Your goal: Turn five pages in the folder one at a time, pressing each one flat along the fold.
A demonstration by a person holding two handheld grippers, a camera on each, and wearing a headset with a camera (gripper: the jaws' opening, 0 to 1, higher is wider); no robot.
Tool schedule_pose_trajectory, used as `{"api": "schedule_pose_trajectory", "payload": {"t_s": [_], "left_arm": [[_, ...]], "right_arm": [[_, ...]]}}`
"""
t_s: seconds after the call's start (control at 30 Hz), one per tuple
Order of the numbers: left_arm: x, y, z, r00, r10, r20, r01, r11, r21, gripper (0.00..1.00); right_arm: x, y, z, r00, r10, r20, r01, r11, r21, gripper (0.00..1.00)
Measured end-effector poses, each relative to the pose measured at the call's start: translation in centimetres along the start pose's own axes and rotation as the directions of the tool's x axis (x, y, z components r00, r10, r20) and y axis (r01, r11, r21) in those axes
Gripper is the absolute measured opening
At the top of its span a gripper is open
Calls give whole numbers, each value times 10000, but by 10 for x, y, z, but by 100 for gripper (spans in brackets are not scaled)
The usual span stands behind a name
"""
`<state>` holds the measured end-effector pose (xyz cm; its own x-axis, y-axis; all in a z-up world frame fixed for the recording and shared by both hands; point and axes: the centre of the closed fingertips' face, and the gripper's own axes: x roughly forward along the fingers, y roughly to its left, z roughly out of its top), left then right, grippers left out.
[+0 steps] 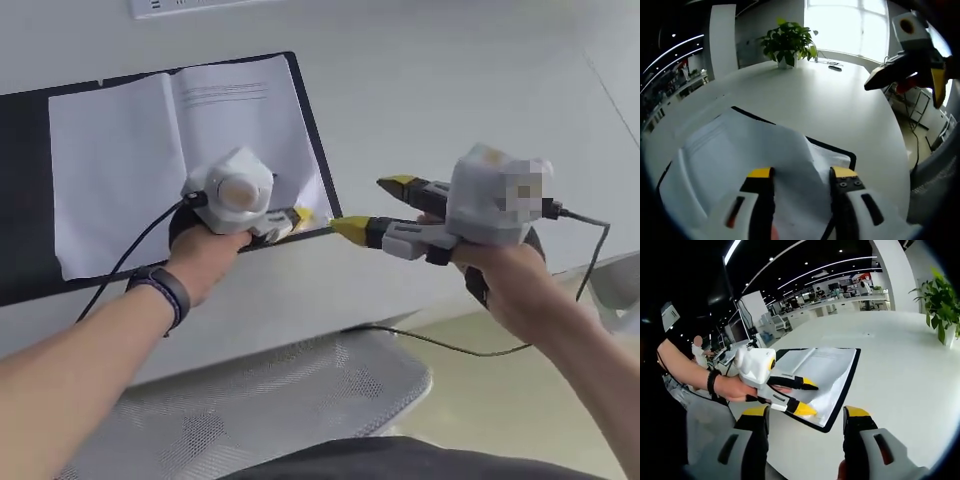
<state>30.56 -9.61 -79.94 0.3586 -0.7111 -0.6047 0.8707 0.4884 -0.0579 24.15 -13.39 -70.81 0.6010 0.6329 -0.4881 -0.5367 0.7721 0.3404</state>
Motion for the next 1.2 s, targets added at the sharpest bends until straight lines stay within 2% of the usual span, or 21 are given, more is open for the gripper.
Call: {"api": "schedule_pose_trajectory", "payload": {"t_s": [0.13, 0.37, 0.67, 0.93, 1.2], "left_arm": [[1, 0, 1, 10000, -44, -12, 44, 10000, -54, 42], [0, 0, 1, 10000, -72, -7, 72, 9999, -148, 42], [0, -2, 1, 9999, -115, -32, 114, 9998, -163, 44], [-1, -2, 1, 9999, -117, -33, 117, 9998, -184, 44], [-1, -2, 0, 9999, -120, -52, 119, 9997, -207, 44]], "right_arm": [[15, -4, 2, 9998, 165, -108, -166, 9998, -51, 58], [41, -10, 9, 9991, 415, 107, -419, 9985, 358, 54], [72, -14, 4, 9973, 718, 181, -735, 9891, 1275, 53], [86, -17, 4, 9963, 820, 252, -851, 9818, 1699, 52], [87, -13, 6, 9947, 980, 301, -1017, 9800, 1712, 50]]}}
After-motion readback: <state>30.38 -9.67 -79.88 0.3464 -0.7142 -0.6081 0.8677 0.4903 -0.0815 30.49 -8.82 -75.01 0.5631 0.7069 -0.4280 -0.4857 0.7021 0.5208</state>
